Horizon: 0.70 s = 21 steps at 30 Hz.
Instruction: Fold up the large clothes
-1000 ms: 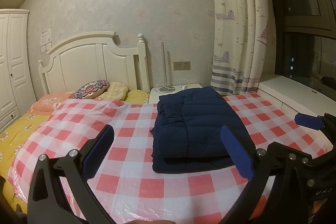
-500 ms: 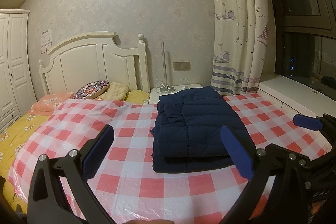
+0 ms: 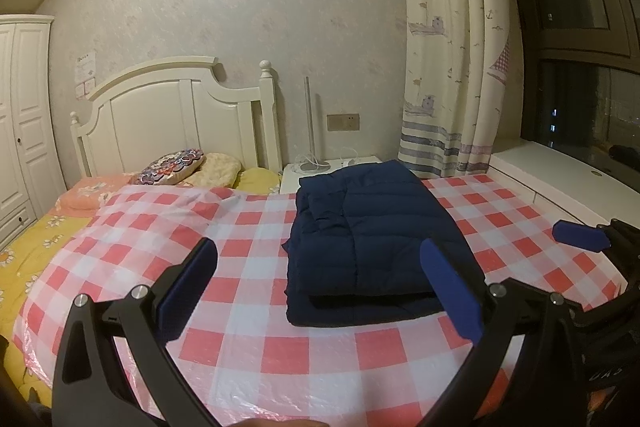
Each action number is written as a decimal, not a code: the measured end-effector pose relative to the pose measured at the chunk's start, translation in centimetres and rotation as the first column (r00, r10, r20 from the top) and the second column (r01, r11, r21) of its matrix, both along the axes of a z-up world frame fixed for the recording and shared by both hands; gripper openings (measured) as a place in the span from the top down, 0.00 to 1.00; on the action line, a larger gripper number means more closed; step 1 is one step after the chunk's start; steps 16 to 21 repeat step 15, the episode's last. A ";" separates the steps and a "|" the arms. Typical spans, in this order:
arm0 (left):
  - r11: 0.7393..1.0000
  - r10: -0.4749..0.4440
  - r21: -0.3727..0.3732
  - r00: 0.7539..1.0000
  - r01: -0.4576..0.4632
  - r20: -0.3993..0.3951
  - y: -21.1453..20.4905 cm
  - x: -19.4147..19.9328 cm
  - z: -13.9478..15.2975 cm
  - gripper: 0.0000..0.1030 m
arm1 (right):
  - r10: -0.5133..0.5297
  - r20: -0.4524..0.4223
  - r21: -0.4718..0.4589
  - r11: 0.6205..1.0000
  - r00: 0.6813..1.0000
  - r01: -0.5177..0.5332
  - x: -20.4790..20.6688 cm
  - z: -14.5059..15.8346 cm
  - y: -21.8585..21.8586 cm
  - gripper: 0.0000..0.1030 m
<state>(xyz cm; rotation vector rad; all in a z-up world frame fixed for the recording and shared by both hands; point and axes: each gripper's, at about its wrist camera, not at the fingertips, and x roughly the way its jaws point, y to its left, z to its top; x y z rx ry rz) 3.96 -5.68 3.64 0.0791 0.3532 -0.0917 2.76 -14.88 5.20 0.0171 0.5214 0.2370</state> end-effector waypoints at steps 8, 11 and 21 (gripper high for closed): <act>0.998 -0.049 -0.038 0.993 0.045 -0.109 0.5 3.4 -2.1 0.02 | -0.001 -0.055 0.005 1.000 0.998 0.001 2.2 -1.9 -0.6 0.04; 0.999 -0.040 -0.018 0.986 0.038 -0.164 2.1 6.3 -3.0 0.02 | -0.005 -0.099 0.023 1.000 0.995 0.007 3.9 -3.1 -2.3 0.04; 0.987 0.162 0.014 0.965 -0.162 -0.207 10.3 12.6 -3.8 0.02 | -0.126 -0.147 0.009 0.992 0.981 0.128 7.5 -3.5 -10.1 0.04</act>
